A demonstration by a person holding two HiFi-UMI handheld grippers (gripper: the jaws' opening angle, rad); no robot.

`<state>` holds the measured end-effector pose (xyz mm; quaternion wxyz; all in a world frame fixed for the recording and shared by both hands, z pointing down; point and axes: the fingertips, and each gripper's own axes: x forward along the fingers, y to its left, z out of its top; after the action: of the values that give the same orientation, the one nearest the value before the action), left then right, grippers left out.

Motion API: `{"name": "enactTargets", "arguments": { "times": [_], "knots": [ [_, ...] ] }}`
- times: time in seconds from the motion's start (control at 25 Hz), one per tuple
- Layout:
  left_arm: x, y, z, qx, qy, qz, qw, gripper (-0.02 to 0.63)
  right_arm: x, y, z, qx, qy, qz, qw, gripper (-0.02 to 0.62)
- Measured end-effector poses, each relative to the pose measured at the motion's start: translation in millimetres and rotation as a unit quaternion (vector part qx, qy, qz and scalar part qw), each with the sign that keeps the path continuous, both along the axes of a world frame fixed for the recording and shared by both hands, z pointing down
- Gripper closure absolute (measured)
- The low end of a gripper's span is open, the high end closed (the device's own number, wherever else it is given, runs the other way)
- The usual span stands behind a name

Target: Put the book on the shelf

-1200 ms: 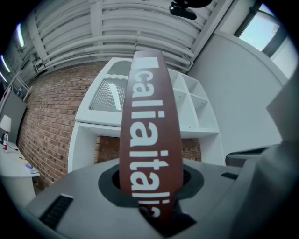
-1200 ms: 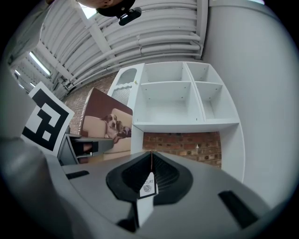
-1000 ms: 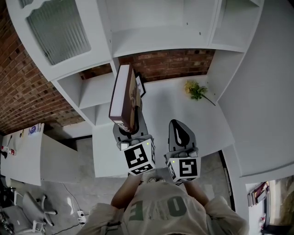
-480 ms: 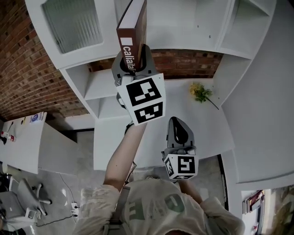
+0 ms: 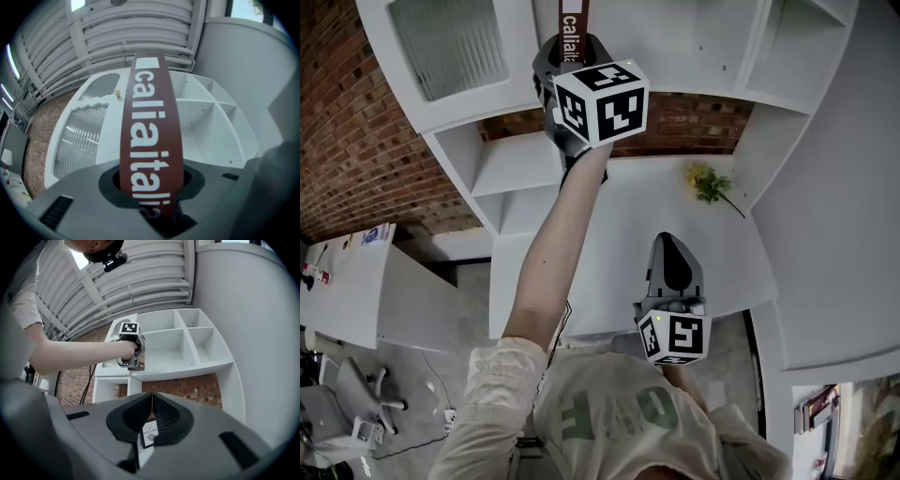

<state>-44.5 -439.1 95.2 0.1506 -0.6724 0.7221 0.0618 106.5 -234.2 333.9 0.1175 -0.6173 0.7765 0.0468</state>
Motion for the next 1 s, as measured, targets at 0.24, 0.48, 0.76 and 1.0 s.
{"name": "enactTargets", "arguments": {
  "times": [0.24,0.48,0.76,1.0],
  "knots": [
    [-5,-35,2,-0.033,0.056,0.000,0.9979,0.456,18,5,5,-0.004,0.000,0.020,1.000,0.578],
    [-4,-61,3,-0.045,0.028,-0.033,0.9980,0.456,23,4,12,-0.011,-0.004,0.031,0.999,0.578],
    [-9,-86,1,-0.070,0.031,-0.045,0.9960,0.456,19,-16,12,-0.011,0.005,0.024,1.000,0.578],
    [-15,-117,4,-0.108,0.045,-0.046,0.9921,0.456,24,-36,12,-0.010,0.006,0.029,1.000,0.578]
  ]
}}
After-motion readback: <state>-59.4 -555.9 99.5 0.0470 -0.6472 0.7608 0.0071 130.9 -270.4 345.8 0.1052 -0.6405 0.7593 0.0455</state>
